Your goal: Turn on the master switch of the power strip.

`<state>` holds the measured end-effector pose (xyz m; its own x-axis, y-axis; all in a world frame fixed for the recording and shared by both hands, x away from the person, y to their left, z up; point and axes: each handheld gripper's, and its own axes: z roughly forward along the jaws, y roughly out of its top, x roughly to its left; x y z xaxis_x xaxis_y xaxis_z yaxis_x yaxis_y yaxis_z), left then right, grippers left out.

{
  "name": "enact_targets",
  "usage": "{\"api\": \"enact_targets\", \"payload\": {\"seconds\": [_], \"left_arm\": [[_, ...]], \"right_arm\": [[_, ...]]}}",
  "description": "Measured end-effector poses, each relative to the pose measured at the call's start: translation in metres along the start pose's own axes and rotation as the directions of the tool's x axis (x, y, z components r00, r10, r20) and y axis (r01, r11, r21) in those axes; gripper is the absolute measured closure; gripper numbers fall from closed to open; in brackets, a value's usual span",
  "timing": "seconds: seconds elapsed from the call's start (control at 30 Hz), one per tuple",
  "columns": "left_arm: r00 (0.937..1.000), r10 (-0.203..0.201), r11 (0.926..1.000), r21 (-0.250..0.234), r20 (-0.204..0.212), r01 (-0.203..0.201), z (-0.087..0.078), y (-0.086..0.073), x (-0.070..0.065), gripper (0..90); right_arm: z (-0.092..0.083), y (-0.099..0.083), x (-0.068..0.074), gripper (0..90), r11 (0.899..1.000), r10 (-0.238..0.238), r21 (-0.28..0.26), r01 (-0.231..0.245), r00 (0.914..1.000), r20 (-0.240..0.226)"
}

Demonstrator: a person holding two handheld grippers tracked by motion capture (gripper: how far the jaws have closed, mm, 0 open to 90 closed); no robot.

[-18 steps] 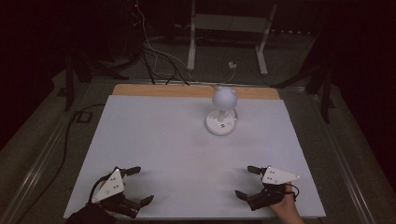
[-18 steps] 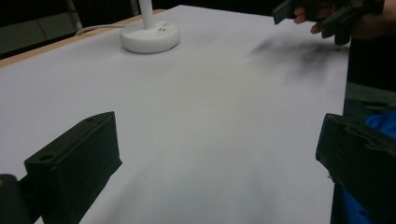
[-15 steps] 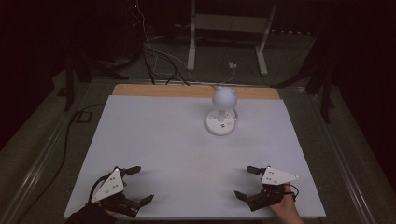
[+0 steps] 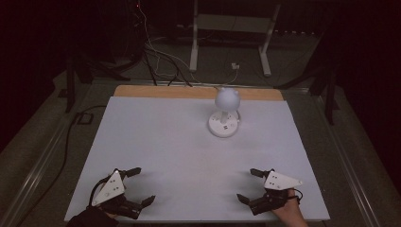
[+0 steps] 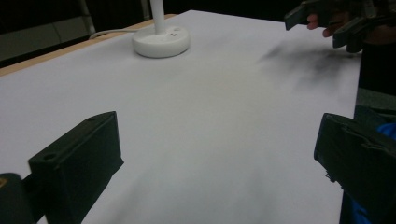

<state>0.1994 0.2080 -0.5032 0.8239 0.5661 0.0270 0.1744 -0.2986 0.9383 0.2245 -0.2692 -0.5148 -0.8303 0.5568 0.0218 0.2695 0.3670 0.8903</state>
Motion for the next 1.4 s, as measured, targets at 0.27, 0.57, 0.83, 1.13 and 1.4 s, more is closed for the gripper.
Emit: {"api": "enact_targets", "payload": {"seconds": [0.27,0.57,0.83,1.13,1.4], "left_arm": [[0.9998,0.017,0.9998,-0.003,-0.013,-0.017,-0.002,0.002,-0.002,0.2],[0.9998,0.021,0.9993,0.03,0.002,-0.021,0.001,0.0,-0.002,0.1],[0.9999,0.008,0.9998,0.018,0.013,-0.008,0.001,-0.001,-0.002,0.1],[0.9991,-0.014,0.9992,0.039,0.041,0.013,0.004,-0.002,-0.001,0.2],[0.9994,-0.018,0.9993,0.034,0.031,0.017,0.003,-0.002,0.0,0.2]], "right_arm": [[0.002,0.0,-0.002,0.0,0.999,0.01,0.054,-0.008,0.9997,-0.024],[0.002,0.003,0.001,0.0,0.998,0.019,0.055,-0.018,0.9994,-0.028],[0.002,0.005,0.003,0.0,0.997,0.028,0.078,-0.026,0.9994,-0.023],[0.004,0.008,0.008,0.0,0.995,0.013,0.097,-0.011,0.9997,-0.023],[0.006,0.016,0.014,0.0,0.994,0.024,0.11,-0.021,0.9994,-0.024]]}}
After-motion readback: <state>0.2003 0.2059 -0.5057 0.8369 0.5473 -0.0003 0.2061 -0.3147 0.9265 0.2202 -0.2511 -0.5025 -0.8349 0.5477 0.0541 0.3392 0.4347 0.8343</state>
